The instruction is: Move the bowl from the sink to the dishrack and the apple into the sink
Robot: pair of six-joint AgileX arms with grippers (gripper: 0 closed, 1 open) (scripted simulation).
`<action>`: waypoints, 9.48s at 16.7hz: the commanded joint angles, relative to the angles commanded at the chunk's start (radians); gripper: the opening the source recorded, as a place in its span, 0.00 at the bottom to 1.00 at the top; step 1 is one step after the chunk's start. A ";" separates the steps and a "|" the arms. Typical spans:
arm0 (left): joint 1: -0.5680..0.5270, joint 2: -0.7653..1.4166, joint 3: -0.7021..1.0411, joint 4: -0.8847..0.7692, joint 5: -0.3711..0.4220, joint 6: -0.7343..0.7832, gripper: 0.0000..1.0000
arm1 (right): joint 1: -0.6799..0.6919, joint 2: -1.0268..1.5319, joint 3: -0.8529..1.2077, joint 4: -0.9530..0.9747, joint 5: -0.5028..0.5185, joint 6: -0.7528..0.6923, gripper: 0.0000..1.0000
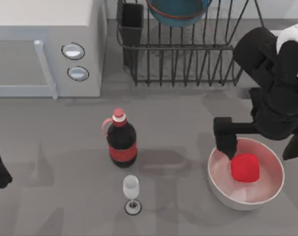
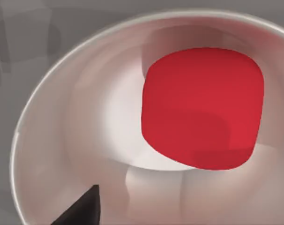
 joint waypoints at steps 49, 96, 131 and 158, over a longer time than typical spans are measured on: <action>0.000 0.000 0.000 0.000 0.000 0.000 1.00 | 0.030 0.027 -0.086 0.177 -0.001 0.005 0.00; 0.000 0.000 0.000 0.000 0.000 0.000 1.00 | -1.020 -0.228 -0.658 2.001 -0.501 -0.489 0.00; 0.000 0.000 0.000 0.000 0.000 0.000 1.00 | -1.025 0.478 -0.767 2.817 -0.493 -0.495 1.00; 0.000 0.000 0.000 0.000 0.000 0.000 1.00 | -0.745 -0.685 -1.022 1.907 -0.236 -0.498 1.00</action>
